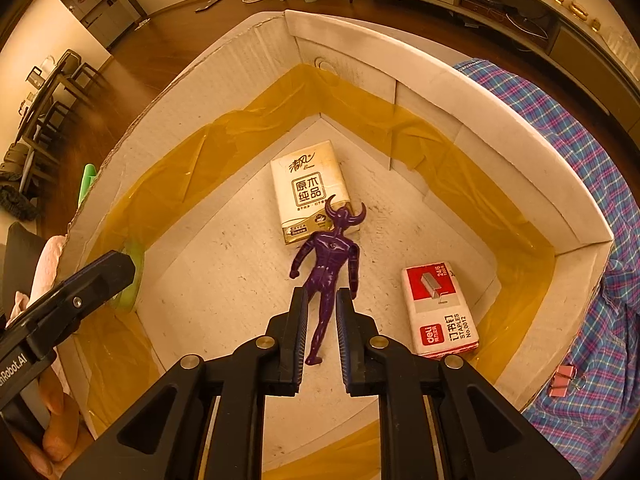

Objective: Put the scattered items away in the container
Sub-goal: 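Lower and release the figurine with the right gripper while the left releases the tape, then withdraw both grippers from the foam box toward the bed items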

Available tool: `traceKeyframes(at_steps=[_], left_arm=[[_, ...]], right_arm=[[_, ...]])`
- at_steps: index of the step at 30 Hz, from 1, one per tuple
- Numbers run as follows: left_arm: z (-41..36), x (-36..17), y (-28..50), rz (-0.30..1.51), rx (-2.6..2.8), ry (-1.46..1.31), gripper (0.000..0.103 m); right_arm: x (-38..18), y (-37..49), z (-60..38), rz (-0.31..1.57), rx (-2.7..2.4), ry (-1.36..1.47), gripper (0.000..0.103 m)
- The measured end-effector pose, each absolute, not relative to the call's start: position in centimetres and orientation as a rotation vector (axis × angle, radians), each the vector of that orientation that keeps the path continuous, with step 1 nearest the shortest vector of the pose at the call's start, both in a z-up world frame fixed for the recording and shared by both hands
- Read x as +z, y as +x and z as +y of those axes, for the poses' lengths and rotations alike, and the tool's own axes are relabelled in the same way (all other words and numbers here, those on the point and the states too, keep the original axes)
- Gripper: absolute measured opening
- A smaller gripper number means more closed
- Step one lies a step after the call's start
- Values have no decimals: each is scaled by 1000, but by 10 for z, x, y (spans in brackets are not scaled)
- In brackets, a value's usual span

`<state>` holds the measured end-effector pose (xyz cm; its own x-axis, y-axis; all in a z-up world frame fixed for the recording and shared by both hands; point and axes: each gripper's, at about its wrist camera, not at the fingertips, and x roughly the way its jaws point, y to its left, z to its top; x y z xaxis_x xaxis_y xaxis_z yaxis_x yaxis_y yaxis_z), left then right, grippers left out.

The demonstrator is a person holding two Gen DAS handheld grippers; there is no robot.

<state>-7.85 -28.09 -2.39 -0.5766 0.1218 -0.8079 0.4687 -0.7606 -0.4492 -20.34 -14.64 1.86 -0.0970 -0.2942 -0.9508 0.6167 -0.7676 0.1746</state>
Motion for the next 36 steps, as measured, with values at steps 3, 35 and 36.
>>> traceKeyframes(at_steps=[3,35,36], left_arm=[[-284,-24,-78,984,-2423,1327,53],[-160,54,-33,209,-2834,1146,54],[-150,56,-30,172,-2868,1139,54]], right_arm=[[19,-200,-146,351,-1918,1565,16],[116,-95,-18,-47,-1974,999,26],[117,-88,-7,-47,-1983,968,26]])
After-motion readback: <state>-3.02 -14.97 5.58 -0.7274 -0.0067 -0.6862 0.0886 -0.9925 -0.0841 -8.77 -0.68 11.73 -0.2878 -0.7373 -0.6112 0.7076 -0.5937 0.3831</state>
